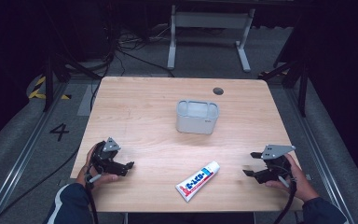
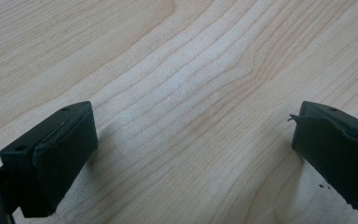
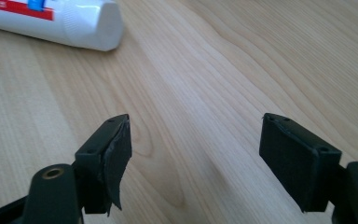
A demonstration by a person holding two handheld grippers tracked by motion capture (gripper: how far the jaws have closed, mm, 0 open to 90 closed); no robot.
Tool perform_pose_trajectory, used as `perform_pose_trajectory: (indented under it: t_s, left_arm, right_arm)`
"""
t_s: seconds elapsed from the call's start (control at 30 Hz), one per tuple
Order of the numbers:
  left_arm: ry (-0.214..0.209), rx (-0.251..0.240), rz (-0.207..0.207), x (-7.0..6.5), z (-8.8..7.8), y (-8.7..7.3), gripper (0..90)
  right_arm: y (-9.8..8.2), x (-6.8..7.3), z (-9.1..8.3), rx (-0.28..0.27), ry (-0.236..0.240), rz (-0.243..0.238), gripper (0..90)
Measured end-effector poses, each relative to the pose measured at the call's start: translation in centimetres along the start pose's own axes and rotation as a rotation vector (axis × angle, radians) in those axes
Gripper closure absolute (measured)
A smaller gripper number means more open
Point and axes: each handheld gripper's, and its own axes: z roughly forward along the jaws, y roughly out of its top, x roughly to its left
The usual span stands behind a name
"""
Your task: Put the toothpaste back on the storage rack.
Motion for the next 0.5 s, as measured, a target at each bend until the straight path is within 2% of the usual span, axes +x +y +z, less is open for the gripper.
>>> perform_pose_trajectory:
  t_s: [0.27,0.33,0.47,0.5]
  left_arm:
    - [-0.002,0.000,0.003,0.0,0.0,0.0,0.5]
    - [-0.002,0.000,0.003,0.0,0.0,0.0,0.5]
    - [0.004,-0.004,0.015,0.1,0.0,0.0,0.5]
    - [0.002,-0.007,0.006,0.0,0.0,0.0,0.5]
  right_arm:
    - [2.9,1.4,0.6,0.024,0.068,-0.110,25.8]
    - [3.2,1.5,0.8,0.029,0.076,-0.119,25.8]
    - [4.6,2.4,1.5,0.045,0.115,-0.174,25.6]
    - [4.9,2.5,1.7,0.048,0.121,-0.184,25.4]
